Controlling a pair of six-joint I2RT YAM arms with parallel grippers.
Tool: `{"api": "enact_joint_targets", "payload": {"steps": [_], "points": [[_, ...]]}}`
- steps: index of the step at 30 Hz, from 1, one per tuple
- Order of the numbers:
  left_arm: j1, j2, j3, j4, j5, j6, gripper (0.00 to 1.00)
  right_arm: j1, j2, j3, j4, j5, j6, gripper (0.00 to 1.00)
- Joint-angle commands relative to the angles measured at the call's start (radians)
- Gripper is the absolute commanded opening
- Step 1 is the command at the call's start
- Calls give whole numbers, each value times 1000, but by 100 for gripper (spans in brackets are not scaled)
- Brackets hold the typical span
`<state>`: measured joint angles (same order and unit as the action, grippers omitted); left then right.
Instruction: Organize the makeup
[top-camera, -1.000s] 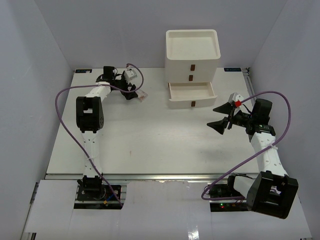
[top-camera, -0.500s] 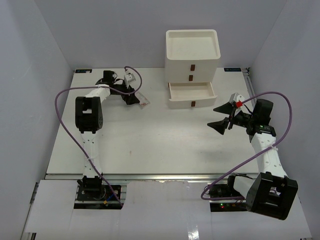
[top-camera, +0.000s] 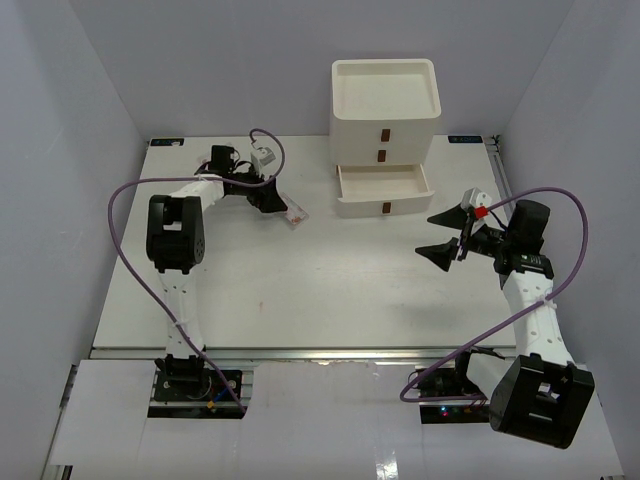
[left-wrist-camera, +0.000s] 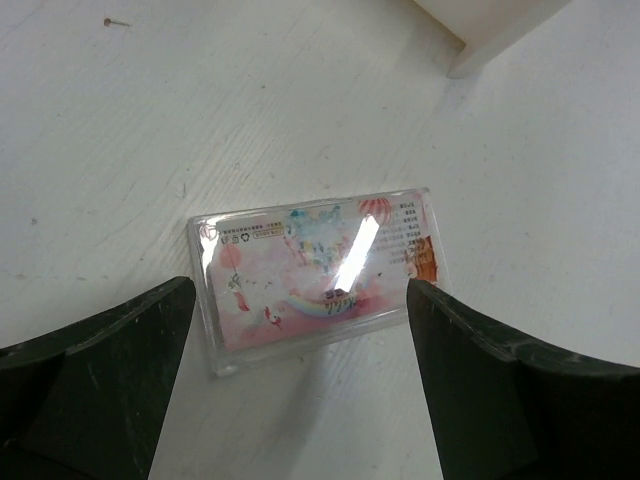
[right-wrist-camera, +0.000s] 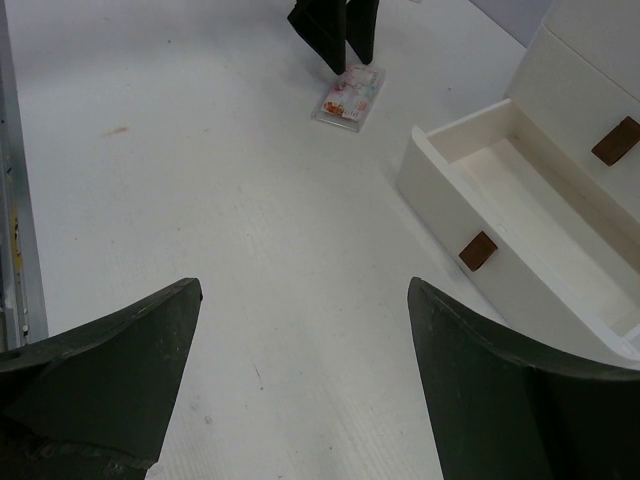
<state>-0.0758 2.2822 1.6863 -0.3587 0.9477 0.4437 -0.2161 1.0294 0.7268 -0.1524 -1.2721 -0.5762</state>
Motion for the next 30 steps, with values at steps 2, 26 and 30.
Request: {"api": "enact_joint_targets", "payload": {"steps": [2, 26, 30], "points": [[-3, -193, -91, 244, -301, -488, 98, -6, -22, -6, 36, -33, 17, 90], [-234, -178, 85, -364, -1129, -1416, 98, -26, -65, -21, 68, 0, 41, 90], [-253, -97, 172, -445, -1143, -1425, 98, -29, -73, -23, 68, 7, 39, 90]]}}
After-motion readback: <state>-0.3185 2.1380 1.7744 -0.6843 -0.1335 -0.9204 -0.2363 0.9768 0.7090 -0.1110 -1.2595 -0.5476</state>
